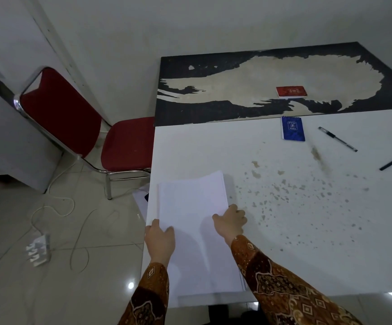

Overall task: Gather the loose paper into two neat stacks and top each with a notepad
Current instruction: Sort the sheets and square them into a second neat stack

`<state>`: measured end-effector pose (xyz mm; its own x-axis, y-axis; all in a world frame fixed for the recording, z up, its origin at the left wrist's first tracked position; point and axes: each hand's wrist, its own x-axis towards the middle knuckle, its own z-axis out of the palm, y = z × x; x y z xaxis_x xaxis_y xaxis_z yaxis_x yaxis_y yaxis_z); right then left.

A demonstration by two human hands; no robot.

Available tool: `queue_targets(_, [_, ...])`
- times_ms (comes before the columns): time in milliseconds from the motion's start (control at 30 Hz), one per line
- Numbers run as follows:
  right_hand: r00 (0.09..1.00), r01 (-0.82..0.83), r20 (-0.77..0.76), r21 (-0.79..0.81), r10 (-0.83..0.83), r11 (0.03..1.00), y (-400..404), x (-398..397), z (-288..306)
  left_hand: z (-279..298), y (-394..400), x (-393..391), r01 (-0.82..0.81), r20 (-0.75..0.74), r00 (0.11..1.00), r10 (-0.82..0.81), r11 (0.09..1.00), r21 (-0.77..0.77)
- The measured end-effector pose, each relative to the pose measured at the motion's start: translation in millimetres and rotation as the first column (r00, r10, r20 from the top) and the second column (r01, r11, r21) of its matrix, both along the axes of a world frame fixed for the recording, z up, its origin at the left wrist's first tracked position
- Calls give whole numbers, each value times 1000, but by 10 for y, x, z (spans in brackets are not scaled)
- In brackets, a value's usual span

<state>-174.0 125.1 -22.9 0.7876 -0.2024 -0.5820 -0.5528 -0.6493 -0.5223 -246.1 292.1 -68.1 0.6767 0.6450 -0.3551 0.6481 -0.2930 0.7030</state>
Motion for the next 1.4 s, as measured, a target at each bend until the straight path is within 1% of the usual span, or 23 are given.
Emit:
queue_targets(67, [1000,9,26,47,-11,999,24,-22,-11,9,-11,-5,1,3,1000,-1,1000,24])
queue_targets(133, [999,19,35,126,-23,992,8,-34,-26,14,-20,-4,7,5,1000,-7,999,36])
queue_targets(300, [998,26,48,229,-38,973,-137,25,-26,55,-21,-11,19,-13,1000,-19,1000,20])
queue_targets(333, [998,-1,64,241,-15,970,-173,54,-22,56,-17,-12,18,-11,1000,-18,1000,17])
queue_targets(400, [991,-87,123,291,53,953,-232,83,36,133,-26,-11,-16,13,1000,17,999,-40])
queue_targets(467, [974,-185,199,401,112,897,-269,77,199,301,-32,3,-73,42,996,79,987,-143])
queue_targets(533, [941,-307,295,526,168,793,-298,57,438,482,-4,16,-65,75,994,82,977,-204])
queue_targets(567, [920,-363,343,567,188,739,-318,58,564,568,28,26,-44,122,990,77,966,-254])
queue_targets(633, [886,-432,424,613,185,661,-372,65,788,756,107,41,35,286,955,78,929,-370])
queue_targets(700, [866,-444,486,639,119,628,-414,85,965,984,140,85,103,407,908,97,890,-444])
queue_targets(767, [845,-419,535,653,7,630,-432,106,1052,1206,109,170,162,507,856,105,875,-455])
queue_targets(833, [826,-370,552,682,-112,631,-427,122,1046,1378,19,252,194,597,794,115,883,-427])
queue_targets(867, [823,-339,544,700,-163,628,-428,118,1022,1427,-44,277,196,625,771,124,887,-418])
queue_targets(933, [821,-288,522,729,-232,621,-433,106,952,1437,-145,300,170,643,754,138,904,-393])
queue_targets(1000, [823,-263,509,735,-253,624,-453,86,886,1386,-213,304,160,643,753,142,908,-388])
queue_targets(1167, [826,-298,532,693,-186,656,-471,78,990,1357,-253,231,132,635,755,161,912,-388])
queue_targets(1200, [818,-310,543,692,-188,652,-469,100,1061,1415,-246,224,131,649,744,155,920,-370])
queue_targets(1300, [773,-324,583,702,-251,635,-423,151,1363,1661,-248,274,144,730,667,149,936,-323])
queue_targets(1367, [752,-264,577,708,-320,655,-341,182,1572,1875,-293,342,113,769,619,160,951,-289])
queue_targets(1400, [747,-205,557,712,-363,672,-298,194,1645,1961,-324,381,82,780,604,166,960,-268])
